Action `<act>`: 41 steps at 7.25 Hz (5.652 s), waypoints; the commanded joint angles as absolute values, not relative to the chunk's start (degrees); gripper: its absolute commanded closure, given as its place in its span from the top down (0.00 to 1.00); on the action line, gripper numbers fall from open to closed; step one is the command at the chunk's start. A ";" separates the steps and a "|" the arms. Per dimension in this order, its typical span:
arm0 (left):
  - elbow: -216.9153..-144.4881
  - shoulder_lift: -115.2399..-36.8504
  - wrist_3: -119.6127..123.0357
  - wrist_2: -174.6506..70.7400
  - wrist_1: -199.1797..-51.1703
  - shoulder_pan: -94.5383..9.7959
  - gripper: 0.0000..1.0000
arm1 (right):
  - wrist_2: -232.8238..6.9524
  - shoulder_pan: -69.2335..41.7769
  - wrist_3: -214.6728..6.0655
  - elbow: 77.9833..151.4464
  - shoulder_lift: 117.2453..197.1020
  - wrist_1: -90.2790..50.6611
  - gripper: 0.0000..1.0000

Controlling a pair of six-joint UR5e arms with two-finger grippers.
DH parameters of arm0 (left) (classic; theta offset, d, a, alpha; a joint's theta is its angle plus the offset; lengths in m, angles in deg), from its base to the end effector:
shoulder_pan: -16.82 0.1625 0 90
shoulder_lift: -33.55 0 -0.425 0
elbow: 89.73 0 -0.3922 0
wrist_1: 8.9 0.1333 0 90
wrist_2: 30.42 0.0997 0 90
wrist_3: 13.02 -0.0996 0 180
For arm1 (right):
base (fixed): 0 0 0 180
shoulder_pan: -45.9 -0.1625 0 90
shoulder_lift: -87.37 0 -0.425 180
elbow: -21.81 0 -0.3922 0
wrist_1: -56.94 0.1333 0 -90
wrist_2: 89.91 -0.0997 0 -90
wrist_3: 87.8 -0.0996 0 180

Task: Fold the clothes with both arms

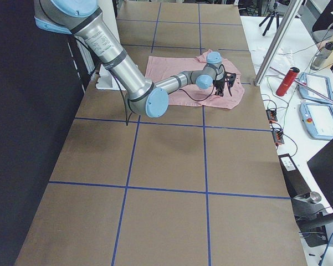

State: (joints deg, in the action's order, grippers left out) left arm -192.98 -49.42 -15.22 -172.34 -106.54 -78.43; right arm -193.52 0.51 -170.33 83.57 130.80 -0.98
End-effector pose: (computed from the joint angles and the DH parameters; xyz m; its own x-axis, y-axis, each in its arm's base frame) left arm -0.0958 -0.4425 0.5776 0.6344 0.1684 -0.7545 0.0645 0.9611 0.2687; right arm -0.4970 -0.6603 0.3162 0.5172 0.3443 0.7836 -0.5016 0.8637 -0.0485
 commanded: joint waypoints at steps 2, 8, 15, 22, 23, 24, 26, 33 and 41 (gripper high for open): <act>-192.92 -49.94 -14.78 -173.93 -106.63 -78.36 1.00 | -184.93 4.59 -169.89 81.75 129.56 -0.72 1.00; -180.59 -70.70 22.78 -174.24 -124.38 -54.79 1.00 | -196.99 -1.87 -164.97 101.64 139.53 -1.94 1.00; -156.18 -88.53 42.70 -152.33 -139.06 -36.01 0.73 | -208.39 -8.94 -164.88 119.72 157.32 -1.69 1.00; -155.83 -88.36 42.35 -148.28 -139.33 -35.29 0.42 | -208.21 -8.85 -164.79 119.89 157.41 -1.77 1.00; -155.83 -88.36 42.35 -147.33 -139.33 -35.29 0.28 | -208.21 -8.77 -164.79 119.72 157.41 -1.77 1.00; -155.83 -88.36 42.27 -146.71 -139.33 -35.29 0.00 | -208.21 -8.85 -164.71 119.63 157.50 -1.77 1.00; -156.44 -88.62 42.09 -146.70 -139.41 -35.29 0.00 | -208.04 -8.77 -164.71 119.63 157.50 -1.77 1.00; -149.73 -102.38 57.12 -142.41 -139.94 -29.58 0.00 | -208.04 -8.76 -164.79 119.28 157.68 -1.77 1.00; -140.53 -105.06 57.38 -139.14 -151.72 -29.32 0.68 | -207.51 -7.45 -164.97 118.75 157.50 -1.69 1.00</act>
